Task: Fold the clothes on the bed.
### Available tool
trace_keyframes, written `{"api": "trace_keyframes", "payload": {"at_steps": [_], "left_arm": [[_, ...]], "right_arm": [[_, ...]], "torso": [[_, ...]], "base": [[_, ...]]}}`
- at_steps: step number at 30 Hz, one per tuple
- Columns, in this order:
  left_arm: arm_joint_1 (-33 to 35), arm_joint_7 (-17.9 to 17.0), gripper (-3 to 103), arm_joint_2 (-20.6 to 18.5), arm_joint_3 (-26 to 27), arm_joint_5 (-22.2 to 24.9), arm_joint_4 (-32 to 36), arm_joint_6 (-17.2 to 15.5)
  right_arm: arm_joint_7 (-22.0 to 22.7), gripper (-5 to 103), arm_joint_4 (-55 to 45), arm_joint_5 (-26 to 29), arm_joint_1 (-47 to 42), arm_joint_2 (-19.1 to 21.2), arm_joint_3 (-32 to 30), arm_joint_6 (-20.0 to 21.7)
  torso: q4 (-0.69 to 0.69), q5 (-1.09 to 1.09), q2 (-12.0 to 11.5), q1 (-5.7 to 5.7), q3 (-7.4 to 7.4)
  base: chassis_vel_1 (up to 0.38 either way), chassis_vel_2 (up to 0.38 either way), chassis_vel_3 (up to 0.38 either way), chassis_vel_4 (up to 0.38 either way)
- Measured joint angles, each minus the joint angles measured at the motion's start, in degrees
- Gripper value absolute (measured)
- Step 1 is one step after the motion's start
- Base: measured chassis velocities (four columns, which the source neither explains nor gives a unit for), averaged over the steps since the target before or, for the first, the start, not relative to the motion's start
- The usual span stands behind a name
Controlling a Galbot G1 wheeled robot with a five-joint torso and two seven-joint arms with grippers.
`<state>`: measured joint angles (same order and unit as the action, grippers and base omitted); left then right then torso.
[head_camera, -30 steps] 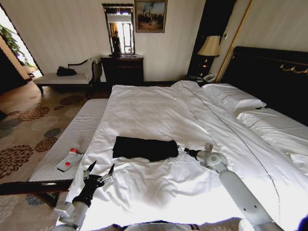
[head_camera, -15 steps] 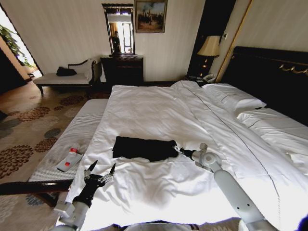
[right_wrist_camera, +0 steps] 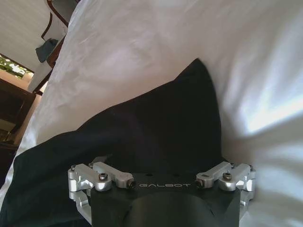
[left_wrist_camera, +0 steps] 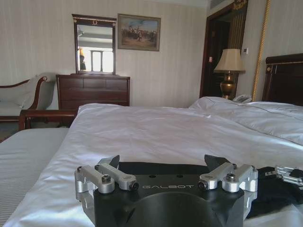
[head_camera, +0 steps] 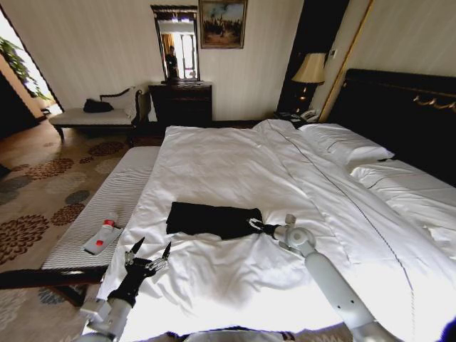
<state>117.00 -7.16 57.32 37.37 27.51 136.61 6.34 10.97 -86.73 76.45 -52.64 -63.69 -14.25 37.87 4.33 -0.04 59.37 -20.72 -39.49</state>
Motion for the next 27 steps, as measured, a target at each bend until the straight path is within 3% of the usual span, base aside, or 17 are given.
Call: {"api": "trace_keyframes", "payload": {"at_steps": [8,16,21,23,24,25,27], "left_arm": [[0.0,0.0,100,0.0,0.0,0.0,0.0,0.0],[0.0,0.0,100,0.0,0.0,0.0,-0.1,0.0],[0.0,0.0,100,0.0,0.0,0.0,-0.1,0.0],[0.0,0.0,100,0.0,0.0,0.0,-0.1,0.0],[0.0,0.0,100,0.0,0.0,0.0,-0.1,0.0],[-0.1,0.0,100,0.0,0.0,0.0,-0.1,0.0],[-0.1,0.0,100,0.0,0.0,0.0,-0.1,0.0]], "right_arm": [[-0.3,100,0.8,-1.8,0.0,-2.8,0.6,-0.4],[-0.3,101,0.8,-2.3,-0.1,-2.9,0.9,-0.5],[-0.2,80,0.4,-2.3,-0.4,-1.8,0.7,-0.6],[-0.2,80,0.3,-2.3,-0.4,-1.7,0.7,-0.6],[-0.2,75,0.2,-2.3,-0.5,-1.4,0.6,-0.6],[-0.2,59,-0.2,-2.3,-0.7,-0.9,0.4,-0.7],[-0.2,54,-0.2,-2.5,-0.8,-0.9,0.4,-0.8]], "torso": [[0.01,0.00,0.0,0.00,0.00],[0.00,0.01,0.0,0.00,0.00],[-0.01,0.02,0.0,0.00,-0.01],[-0.01,0.02,0.0,0.00,-0.01],[-0.01,0.02,0.0,0.00,-0.01],[-0.01,0.03,0.0,0.00,-0.01],[-0.01,0.03,0.0,0.00,-0.01]], "base": [[0.000,0.000,0.000,0.000],[0.000,0.000,0.000,0.000],[0.000,0.000,0.000,0.000],[0.000,0.000,0.000,0.000],[0.000,0.000,0.000,0.000],[0.000,0.000,0.000,0.000],[0.000,0.000,0.000,0.000]]}}
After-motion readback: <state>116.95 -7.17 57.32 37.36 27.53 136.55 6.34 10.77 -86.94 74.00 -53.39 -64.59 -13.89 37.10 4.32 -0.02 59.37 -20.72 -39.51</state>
